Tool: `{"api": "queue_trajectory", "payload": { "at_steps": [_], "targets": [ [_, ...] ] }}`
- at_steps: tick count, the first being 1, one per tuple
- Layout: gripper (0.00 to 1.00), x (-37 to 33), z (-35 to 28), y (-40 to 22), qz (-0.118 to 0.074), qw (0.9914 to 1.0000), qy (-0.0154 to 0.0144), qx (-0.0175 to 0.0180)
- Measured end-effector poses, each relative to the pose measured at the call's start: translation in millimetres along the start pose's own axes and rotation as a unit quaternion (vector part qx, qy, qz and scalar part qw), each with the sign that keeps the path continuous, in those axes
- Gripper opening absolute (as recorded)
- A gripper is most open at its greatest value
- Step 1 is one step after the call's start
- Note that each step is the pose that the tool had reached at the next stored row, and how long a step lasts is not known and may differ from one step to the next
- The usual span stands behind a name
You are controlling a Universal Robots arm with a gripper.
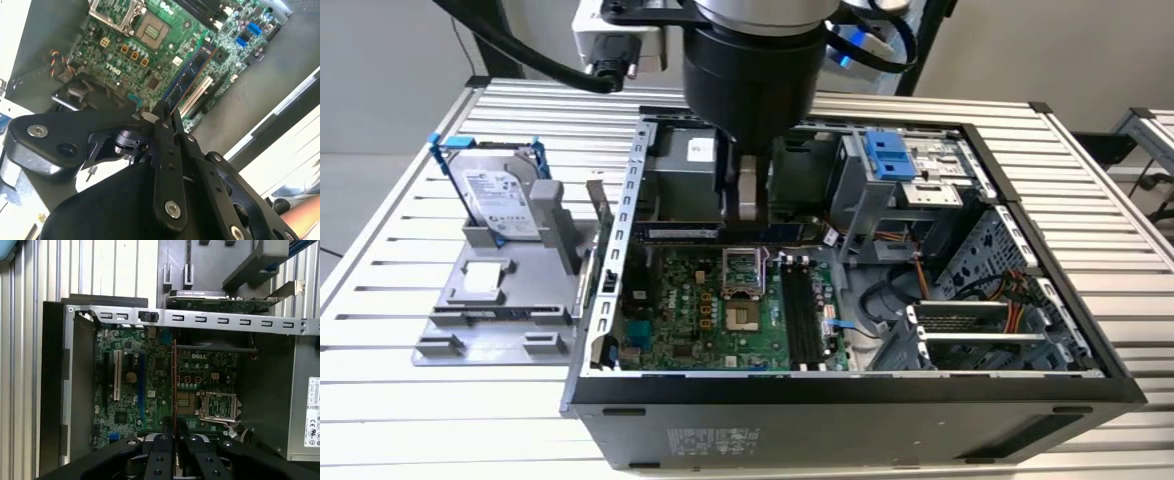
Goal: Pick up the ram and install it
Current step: 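Pick up the ram and move it above insertion slot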
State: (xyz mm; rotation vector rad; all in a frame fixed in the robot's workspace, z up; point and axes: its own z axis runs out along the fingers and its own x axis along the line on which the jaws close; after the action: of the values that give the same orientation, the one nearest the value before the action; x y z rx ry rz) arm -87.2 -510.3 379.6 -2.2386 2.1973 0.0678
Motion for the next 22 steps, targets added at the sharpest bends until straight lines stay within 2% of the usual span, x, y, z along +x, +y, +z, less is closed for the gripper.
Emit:
{"api": "queue_trajectory", "payload": {
  "at_steps": [5, 12, 17, 22],
  "targets": [
    [0.0, 0.3, -0.5, -16.2, 0.0, 1.0, 0.0, -0.0011],
    [0.0, 0.6, -0.9, -32.4, 0.001, 1.0, 0.0, -0.0021],
    [0.0, 0.8, -1.2, -41.9, 0.002, 0.99999, -0.0001, -0.0028],
    [0.0, 0.9, -1.4, -48.3, 0.006, 0.99998, -0.0002, -0.0034]
  ]
}}
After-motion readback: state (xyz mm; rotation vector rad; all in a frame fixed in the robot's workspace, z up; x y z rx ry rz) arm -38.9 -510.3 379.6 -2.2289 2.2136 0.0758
